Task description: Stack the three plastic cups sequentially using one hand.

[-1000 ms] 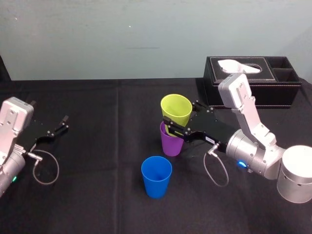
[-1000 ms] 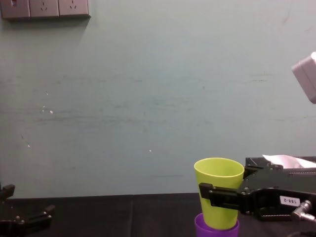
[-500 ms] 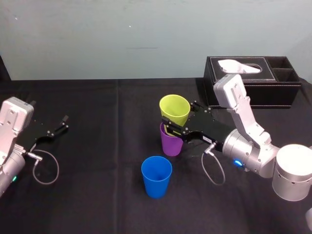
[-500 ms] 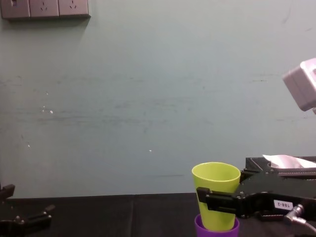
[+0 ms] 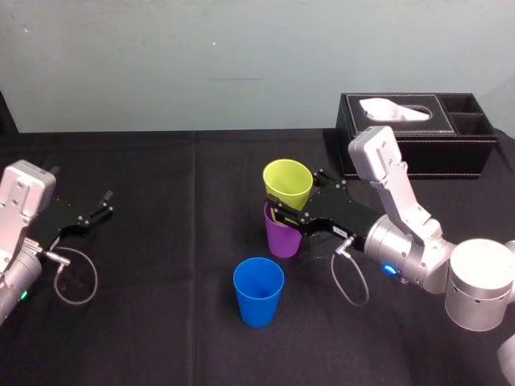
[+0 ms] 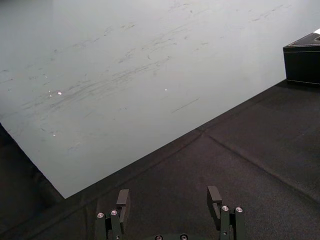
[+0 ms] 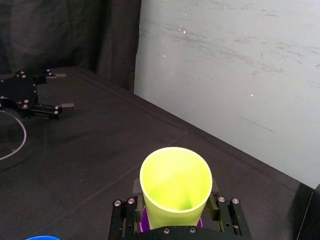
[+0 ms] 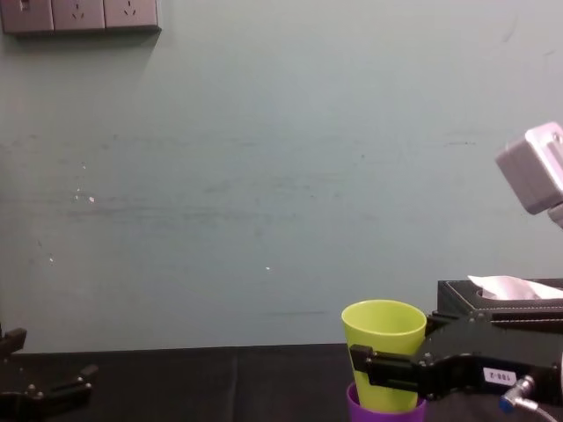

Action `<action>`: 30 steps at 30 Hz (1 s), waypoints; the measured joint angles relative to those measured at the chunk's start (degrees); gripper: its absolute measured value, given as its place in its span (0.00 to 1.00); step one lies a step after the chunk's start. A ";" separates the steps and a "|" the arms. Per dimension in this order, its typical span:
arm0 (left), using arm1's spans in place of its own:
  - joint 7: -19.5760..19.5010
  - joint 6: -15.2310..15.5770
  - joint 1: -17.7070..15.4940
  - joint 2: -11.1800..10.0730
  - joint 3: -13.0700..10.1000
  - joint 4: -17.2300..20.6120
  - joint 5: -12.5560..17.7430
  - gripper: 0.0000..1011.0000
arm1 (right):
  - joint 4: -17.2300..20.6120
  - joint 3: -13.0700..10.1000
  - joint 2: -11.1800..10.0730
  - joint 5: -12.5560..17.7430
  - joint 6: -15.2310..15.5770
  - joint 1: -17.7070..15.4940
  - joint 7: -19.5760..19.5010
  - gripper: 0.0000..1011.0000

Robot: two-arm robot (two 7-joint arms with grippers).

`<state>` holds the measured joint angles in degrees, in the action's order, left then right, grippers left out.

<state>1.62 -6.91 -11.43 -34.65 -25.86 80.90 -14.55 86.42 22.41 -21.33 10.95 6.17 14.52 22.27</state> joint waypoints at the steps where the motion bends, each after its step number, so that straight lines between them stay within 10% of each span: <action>1: 0.00 0.00 0.00 0.00 0.00 0.00 0.00 1.00 | -0.27 0.08 0.06 -0.08 -0.08 0.07 0.05 0.73; 19: 0.00 0.00 0.00 0.00 0.01 0.00 0.00 1.00 | -1.80 0.24 0.57 -0.06 0.06 0.58 0.58 0.73; 30: 0.00 0.00 0.00 0.00 0.00 0.00 0.00 1.00 | -1.70 0.22 0.53 -0.06 0.07 0.53 0.56 0.98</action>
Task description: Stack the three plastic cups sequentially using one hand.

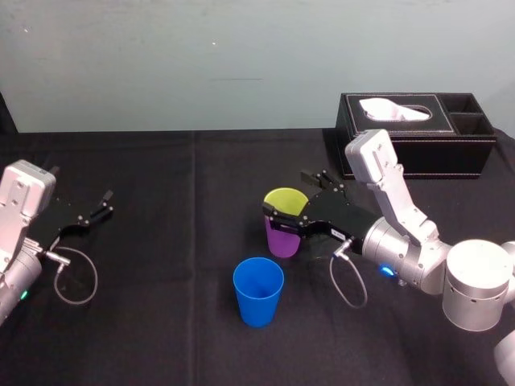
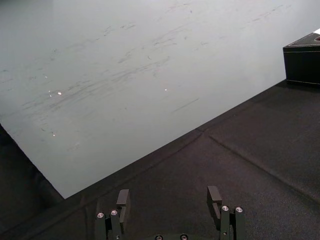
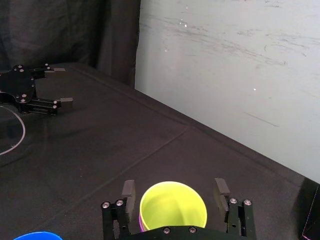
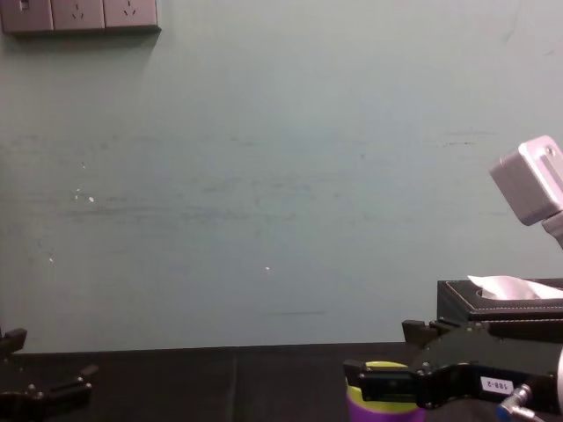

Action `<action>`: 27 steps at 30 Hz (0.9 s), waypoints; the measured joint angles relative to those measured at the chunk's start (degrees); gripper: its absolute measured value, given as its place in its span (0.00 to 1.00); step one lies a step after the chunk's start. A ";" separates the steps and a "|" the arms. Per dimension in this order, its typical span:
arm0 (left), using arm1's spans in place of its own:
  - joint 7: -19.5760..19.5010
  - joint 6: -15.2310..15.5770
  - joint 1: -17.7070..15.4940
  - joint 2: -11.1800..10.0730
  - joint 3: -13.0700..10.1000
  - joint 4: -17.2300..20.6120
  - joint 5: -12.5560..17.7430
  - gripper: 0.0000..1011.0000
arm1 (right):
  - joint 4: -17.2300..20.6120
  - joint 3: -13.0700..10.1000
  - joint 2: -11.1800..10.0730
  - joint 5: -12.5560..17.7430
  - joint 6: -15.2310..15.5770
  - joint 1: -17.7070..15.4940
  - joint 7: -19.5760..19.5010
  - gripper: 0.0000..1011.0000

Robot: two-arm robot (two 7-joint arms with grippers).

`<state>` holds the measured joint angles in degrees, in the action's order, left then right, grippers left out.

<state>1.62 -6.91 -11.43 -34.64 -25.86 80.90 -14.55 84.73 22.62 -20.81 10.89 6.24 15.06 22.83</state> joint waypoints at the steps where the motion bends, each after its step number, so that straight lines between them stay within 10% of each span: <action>1: 0.00 0.00 0.00 0.00 0.00 0.00 0.00 1.00 | 0.00 0.00 0.00 0.00 0.00 0.00 0.00 0.99; 17: 0.00 0.00 0.00 0.00 0.00 0.00 0.00 1.00 | 0.21 -0.09 -0.07 0.06 -0.06 -0.11 -0.05 0.99; 27: 0.00 0.00 0.00 0.00 0.00 0.00 0.00 1.00 | 7.01 -3.15 -3.68 4.15 -2.66 -4.99 2.01 0.99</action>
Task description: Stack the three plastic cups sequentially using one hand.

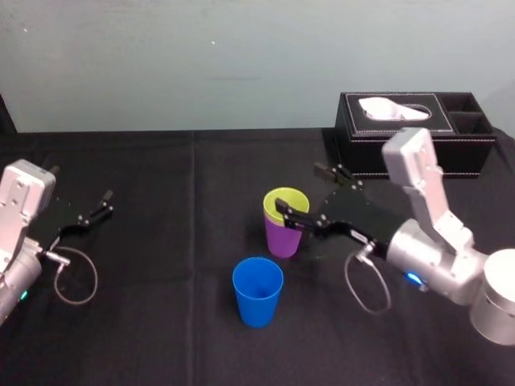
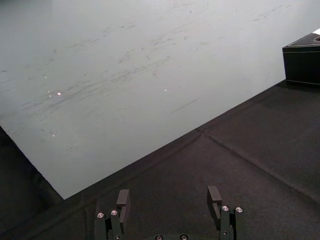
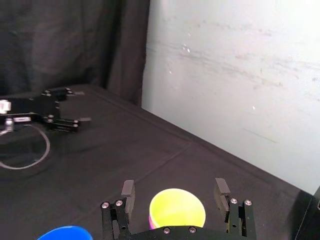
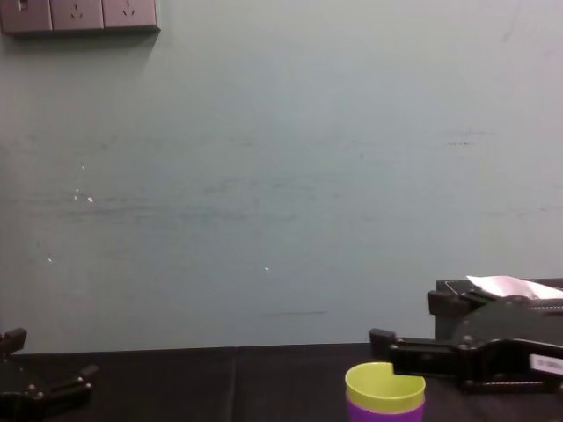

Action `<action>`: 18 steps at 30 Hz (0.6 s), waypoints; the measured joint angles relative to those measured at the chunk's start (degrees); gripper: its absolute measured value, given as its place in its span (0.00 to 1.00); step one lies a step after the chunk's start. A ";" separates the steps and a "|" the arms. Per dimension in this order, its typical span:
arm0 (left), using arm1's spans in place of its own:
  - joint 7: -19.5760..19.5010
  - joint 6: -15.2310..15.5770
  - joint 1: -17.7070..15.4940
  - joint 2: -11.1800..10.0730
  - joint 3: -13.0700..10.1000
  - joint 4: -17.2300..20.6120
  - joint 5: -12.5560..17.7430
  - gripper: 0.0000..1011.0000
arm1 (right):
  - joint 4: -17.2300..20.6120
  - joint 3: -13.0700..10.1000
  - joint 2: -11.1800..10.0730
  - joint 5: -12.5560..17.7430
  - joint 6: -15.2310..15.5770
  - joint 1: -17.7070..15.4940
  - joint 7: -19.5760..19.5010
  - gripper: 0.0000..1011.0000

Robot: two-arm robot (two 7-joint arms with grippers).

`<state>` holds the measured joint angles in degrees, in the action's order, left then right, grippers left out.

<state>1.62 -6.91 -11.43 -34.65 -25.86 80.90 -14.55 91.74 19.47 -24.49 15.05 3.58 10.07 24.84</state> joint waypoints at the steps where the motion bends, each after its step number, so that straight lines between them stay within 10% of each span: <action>1: 0.00 0.01 0.00 0.00 0.00 0.00 0.00 1.00 | 0.96 -0.35 -0.89 0.65 -0.84 -0.88 0.69 0.99; 18: 0.00 0.00 0.00 0.00 0.00 0.00 0.00 1.00 | 4.90 -1.37 -9.66 5.53 -8.44 -10.22 6.88 0.99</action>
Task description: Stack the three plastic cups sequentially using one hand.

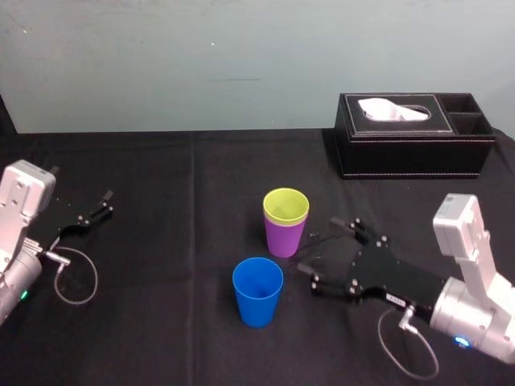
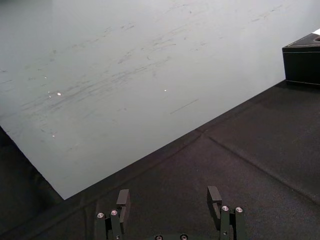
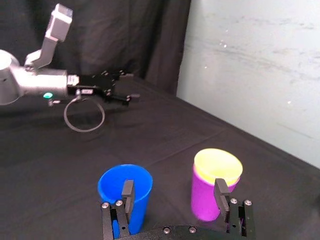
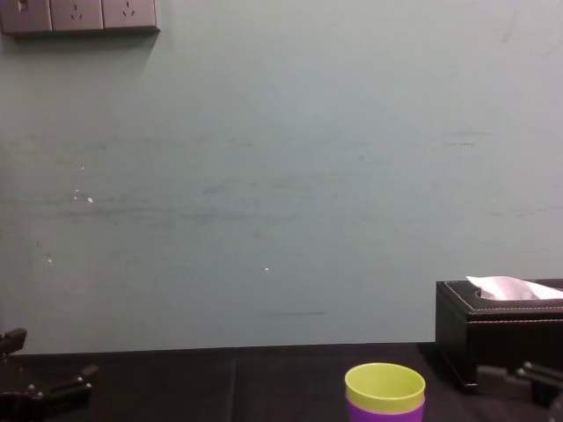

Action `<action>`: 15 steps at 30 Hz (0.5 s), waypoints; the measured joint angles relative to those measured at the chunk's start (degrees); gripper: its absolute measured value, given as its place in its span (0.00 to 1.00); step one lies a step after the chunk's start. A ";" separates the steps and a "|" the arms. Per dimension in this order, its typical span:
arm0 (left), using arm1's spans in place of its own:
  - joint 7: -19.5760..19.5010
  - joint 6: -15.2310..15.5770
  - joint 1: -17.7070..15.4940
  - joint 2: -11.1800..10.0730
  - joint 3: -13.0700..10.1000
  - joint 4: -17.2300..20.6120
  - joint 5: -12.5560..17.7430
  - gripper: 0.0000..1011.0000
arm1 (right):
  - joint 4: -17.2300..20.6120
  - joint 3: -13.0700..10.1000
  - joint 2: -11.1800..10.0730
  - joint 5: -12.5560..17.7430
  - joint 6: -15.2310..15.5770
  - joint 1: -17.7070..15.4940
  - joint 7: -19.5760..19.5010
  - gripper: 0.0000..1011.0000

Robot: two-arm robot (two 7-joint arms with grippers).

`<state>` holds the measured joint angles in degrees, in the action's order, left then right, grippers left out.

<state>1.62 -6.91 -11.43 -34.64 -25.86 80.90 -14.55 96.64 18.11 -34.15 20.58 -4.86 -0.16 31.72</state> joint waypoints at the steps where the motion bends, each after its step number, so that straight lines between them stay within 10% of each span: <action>1: 0.00 0.00 0.00 0.00 0.00 0.00 0.00 1.00 | -0.02 0.07 -0.19 0.06 -0.16 -0.22 0.17 0.99; 15: 0.00 0.00 0.00 0.00 0.00 0.00 0.00 1.00 | -1.92 3.67 -1.26 -0.42 -0.88 -0.72 2.15 0.99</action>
<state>1.62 -6.91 -11.43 -34.65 -25.86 80.90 -14.55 94.72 21.78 -35.41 20.16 -5.74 -0.88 33.86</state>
